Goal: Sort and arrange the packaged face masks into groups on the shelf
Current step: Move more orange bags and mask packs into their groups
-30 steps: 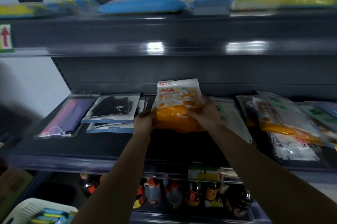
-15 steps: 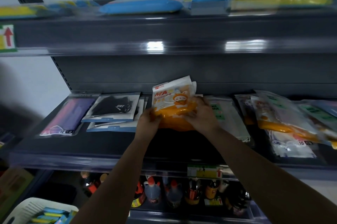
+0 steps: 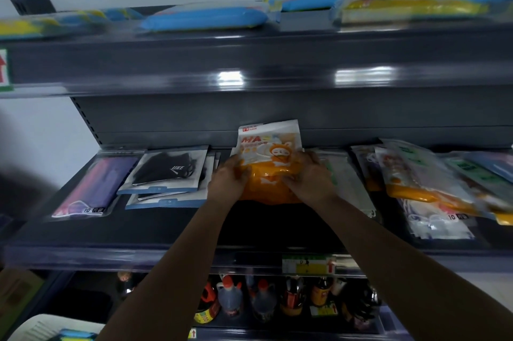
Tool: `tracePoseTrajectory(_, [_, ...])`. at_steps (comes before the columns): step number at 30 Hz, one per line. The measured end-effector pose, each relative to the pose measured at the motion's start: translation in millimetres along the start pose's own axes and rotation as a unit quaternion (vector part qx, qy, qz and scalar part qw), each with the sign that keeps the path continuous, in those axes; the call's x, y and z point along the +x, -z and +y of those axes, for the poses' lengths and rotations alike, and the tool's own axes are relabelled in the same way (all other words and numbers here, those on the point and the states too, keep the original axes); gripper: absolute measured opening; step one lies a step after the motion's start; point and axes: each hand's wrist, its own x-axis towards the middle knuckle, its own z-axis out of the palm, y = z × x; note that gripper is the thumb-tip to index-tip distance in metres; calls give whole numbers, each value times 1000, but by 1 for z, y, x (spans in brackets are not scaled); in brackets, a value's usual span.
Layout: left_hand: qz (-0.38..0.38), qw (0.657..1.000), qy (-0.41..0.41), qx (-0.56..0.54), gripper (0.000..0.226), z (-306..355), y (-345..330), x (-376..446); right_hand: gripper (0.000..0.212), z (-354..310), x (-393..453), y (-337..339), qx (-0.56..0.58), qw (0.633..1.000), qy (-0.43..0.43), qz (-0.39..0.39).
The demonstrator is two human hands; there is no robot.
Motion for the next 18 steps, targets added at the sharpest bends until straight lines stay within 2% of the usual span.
tracePoseTrajectory(11, [-26, 999, -25, -20, 55, 11, -2, 14, 59, -1, 13, 5, -20, 1000, -4, -20])
tracePoseTrajectory(15, [-18, 999, -35, 14, 54, 11, -6, 15, 72, 5, 17, 4, -64, 997, 10, -40])
tracePoseTrajectory(18, [0, 998, -57, 38, 51, 10, -7, 12, 78, 6, 13, 7, -88, 995, 26, -27])
